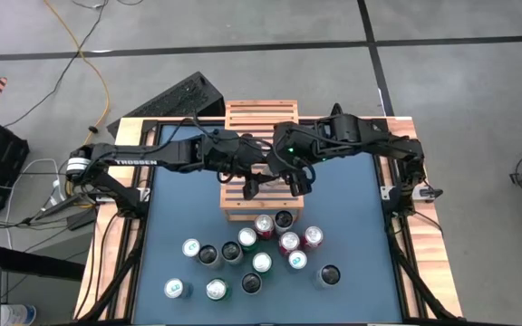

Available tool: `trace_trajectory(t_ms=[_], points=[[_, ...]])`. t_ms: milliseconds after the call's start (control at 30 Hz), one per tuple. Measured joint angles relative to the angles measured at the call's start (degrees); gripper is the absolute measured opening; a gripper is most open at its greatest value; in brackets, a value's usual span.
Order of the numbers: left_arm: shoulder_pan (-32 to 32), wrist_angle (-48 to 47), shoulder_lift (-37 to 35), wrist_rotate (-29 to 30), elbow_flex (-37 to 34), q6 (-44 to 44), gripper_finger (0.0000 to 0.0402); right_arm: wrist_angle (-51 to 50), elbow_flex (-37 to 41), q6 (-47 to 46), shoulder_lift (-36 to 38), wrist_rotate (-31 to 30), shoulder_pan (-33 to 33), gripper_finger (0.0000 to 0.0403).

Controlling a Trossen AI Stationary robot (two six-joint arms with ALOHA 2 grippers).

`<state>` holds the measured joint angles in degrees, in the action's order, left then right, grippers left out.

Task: Place canned beverage on shelf
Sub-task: Put the top right white yellow soda can on the shelf

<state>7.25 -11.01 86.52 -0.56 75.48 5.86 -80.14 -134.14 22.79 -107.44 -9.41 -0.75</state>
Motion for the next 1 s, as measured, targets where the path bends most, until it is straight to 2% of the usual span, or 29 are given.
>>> trace_trajectory(t_ms=[233,533,633,833,1000], points=[[2.15,-0.50,-2.30,1.35,-0.02,0.72,0.0224,5.08,-0.77,-1.11,4.12,0.23,0.00,0.0271],[8.07,2.77,-9.49,4.34,-0.04,-5.65,0.0224,15.53,-0.73,-5.27,13.38,0.52,0.92,0.0271],[12.68,3.49,-10.95,-0.52,-0.04,-8.34,0.0224,15.69,-0.71,-5.86,14.48,0.51,0.92,0.0271],[24.99,6.04,-10.54,-16.94,-0.04,-9.47,0.0224,15.76,-0.69,-5.88,14.20,0.50,0.90,0.0271],[34.18,10.39,-7.85,-24.17,-0.04,-10.76,0.0224,15.93,-0.58,-6.48,13.08,0.52,0.92,0.0271]])
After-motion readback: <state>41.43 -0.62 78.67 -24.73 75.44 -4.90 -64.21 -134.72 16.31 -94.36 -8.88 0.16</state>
